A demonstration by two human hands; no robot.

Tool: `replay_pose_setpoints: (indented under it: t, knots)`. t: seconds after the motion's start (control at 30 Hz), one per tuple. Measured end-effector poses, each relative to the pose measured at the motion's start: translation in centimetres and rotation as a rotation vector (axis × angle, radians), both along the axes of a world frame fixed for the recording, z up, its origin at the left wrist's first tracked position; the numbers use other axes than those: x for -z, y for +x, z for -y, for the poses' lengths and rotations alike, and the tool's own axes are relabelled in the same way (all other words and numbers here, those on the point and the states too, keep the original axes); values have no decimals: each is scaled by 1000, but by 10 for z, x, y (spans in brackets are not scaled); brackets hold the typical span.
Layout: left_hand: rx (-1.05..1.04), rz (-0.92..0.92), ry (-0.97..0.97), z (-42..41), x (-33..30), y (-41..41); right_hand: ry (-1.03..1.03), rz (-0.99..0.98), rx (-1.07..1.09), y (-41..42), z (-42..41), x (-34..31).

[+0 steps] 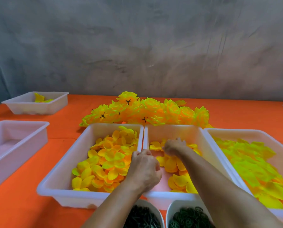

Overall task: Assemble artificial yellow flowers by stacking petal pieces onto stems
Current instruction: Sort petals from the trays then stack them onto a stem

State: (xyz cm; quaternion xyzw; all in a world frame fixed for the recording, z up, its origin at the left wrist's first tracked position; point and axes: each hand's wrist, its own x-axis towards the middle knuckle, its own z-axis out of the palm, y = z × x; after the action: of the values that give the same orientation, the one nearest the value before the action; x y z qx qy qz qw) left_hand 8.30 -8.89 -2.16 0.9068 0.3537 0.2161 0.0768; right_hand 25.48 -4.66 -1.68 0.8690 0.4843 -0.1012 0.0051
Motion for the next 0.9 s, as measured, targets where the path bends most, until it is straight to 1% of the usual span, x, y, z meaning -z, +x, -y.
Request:
replay_pose_setpoints:
  t: [0.03, 0.07, 0.1, 0.13, 0.17, 0.2, 0.23, 0.37, 0.63, 0.8, 0.9]
  knots:
    - [-2, 14, -7, 0, 0, 0, 165, -131, 56, 5, 3, -1]
    - [-6, 23, -11, 0, -1, 0, 374, -342, 123, 12, 7, -3]
    - [-9, 24, -14, 0, -1, 0, 583, -606, 166, 18, 14, -6]
    - [-12, 22, -16, -1, -1, 0, 734, -863, 174, 23, 22, -10]
    - [-16, 20, -19, -1, -1, 0, 810, -1077, 154, 26, 32, -15]
    - [-21, 18, -23, 0, -1, 0, 841, -1214, 125, 29, 40, -18]
    - [-25, 16, -28, 0, -2, 0, 855, -1280, 95, 30, 47, -20]
    - [-30, -7, -35, 4, -4, -1, 899, -1340, 77, 28, 65, -24]
    - [-53, -13, -22, 4, -5, 1, 994, -1332, 118, 16, 81, -22]
    - [-48, -31, -2, 2, -5, 2, 977, -1332, 116, 9, 92, -23]
    - [-26, -7, -1, 5, -9, 1, 968, -1395, 83, 0, 105, -29]
